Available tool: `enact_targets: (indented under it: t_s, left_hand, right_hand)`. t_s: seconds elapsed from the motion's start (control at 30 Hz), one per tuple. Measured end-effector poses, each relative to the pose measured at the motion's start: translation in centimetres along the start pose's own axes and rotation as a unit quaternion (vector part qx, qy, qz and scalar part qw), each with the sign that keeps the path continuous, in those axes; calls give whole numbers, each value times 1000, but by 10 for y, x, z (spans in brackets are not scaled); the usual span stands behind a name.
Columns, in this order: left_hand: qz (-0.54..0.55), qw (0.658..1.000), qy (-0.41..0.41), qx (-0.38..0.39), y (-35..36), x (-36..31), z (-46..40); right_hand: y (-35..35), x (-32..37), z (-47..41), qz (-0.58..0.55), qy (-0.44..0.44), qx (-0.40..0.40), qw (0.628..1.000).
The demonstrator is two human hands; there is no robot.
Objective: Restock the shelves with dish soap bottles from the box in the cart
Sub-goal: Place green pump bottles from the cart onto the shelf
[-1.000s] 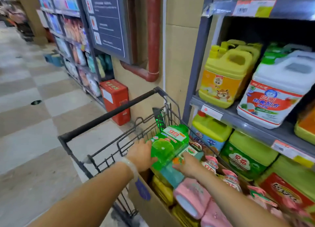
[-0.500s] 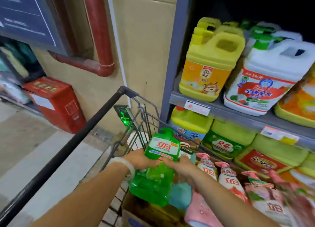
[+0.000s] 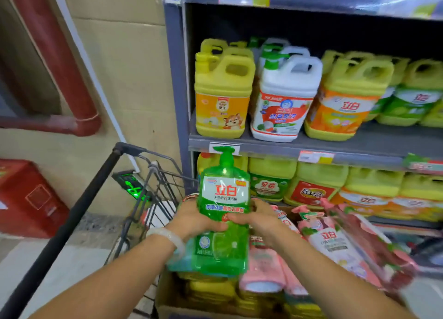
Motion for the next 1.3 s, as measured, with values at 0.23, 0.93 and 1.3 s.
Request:
enact_targets:
  t_s: [0.23, 0.93, 1.3]
  left_hand:
    - [-47, 979, 199, 27, 127, -118, 62]
    - [23, 886, 317, 339, 660, -268, 304]
    - [46, 863, 325, 384, 880, -389, 286]
  right_hand:
    - [-170, 40, 98, 37, -184, -148, 971]
    - [-671, -138, 374, -86, -195, -494, 843]
    - [-905, -135, 332, -90, -167, -547, 815]
Point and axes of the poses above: each hand's wrist, its own z-axis away from the middle knuckle, its own y-axis out of the palm, x = y × z, the point moved 6 cm from there along -z, towards the middle knuckle, and after that the axes turned 6 degrees about -x, right-handed, at the moved point
